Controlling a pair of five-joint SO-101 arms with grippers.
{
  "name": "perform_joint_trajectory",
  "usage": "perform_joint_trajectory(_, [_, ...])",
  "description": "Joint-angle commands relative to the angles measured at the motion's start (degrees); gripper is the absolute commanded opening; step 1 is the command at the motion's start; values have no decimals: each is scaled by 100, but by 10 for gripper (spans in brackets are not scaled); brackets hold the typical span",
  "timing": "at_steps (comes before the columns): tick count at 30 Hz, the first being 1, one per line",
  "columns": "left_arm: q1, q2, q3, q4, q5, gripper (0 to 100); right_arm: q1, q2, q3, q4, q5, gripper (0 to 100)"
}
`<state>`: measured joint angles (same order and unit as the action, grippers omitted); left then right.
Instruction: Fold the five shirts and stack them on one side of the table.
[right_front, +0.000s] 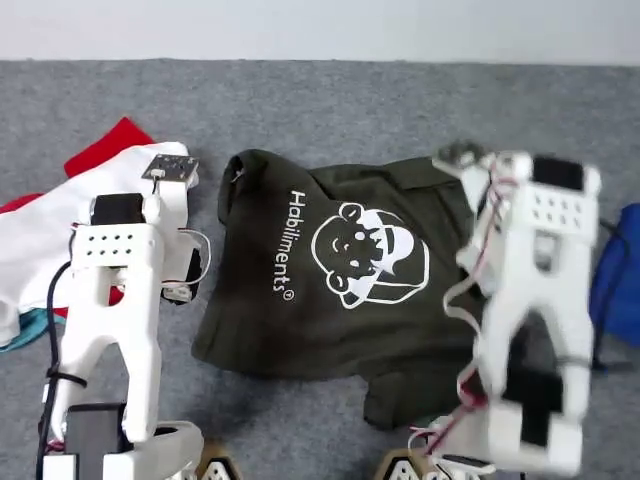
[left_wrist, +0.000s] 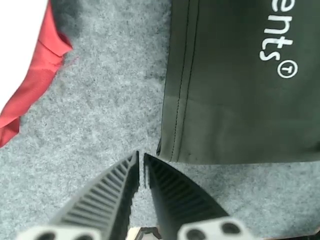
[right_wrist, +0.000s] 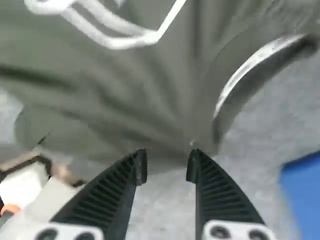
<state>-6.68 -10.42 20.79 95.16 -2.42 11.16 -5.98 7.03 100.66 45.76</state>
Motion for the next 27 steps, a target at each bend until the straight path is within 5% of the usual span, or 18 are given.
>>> perform_joint_trajectory(1, [26,-26,-22,0,26,13,259,-1534,1380,251,360,151])
perform_joint_trajectory(11, [26,-26,-22,0,26,13,840,-3459,3938,145,1178,329])
perform_joint_trajectory(20, [26,-26,-22,9,26,13,1033,-3380,4932,-778,1345,319])
perform_joint_trajectory(27, [26,-26,-22,35,26,13,1033,-3354,5398,-1402,1327,215])
